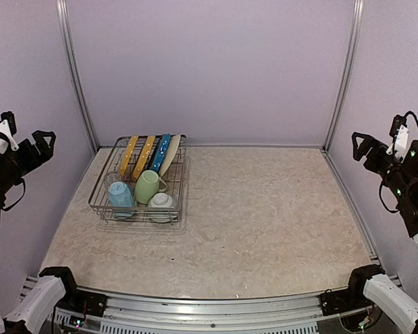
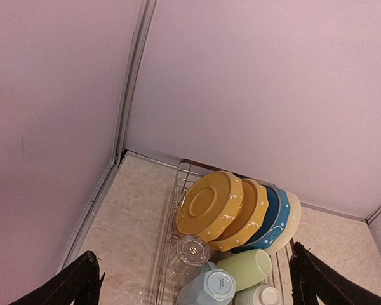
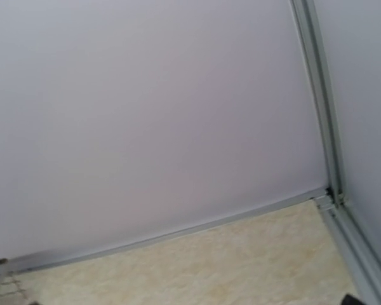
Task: Unload the mixed dishes from the dish rack
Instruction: Grab the plate from the dish rack.
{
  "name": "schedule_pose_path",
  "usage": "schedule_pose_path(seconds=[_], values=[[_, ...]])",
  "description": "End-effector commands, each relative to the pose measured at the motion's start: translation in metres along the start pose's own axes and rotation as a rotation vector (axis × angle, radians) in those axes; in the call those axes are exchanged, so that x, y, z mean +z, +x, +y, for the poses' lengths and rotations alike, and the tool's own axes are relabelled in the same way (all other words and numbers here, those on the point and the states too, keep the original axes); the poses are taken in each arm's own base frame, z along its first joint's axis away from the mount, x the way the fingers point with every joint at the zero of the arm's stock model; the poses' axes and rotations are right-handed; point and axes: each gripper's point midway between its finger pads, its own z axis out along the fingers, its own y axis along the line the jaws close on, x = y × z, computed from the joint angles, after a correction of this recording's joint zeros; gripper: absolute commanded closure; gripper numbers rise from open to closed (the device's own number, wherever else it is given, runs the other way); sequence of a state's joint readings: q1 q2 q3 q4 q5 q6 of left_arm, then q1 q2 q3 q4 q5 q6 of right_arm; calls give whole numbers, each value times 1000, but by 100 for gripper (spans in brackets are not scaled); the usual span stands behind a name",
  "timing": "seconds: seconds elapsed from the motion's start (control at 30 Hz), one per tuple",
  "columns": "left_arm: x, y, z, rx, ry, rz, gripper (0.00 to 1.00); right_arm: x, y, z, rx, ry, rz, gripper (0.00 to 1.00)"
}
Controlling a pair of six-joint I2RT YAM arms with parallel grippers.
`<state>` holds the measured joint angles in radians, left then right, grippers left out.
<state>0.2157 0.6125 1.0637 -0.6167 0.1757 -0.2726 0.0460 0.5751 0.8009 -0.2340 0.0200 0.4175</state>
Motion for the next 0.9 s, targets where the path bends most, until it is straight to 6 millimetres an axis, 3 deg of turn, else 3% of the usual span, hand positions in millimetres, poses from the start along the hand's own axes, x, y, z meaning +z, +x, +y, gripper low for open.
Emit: schedule_pose_path(seconds=[0.0, 0.33, 0.7, 0.87], values=[[0, -1, 4, -210, -33, 44, 1, 5, 2, -4, -100, 43, 57, 0], [21, 15, 3, -392, -20, 156, 1, 26, 29, -14, -118, 99, 206, 0], [42, 47, -42, -476, 237, 416, 1, 27, 55, 2, -101, -32, 236, 0], [55, 64, -60, -418, 264, 515, 1, 34, 73, 3, -114, -53, 308, 0]])
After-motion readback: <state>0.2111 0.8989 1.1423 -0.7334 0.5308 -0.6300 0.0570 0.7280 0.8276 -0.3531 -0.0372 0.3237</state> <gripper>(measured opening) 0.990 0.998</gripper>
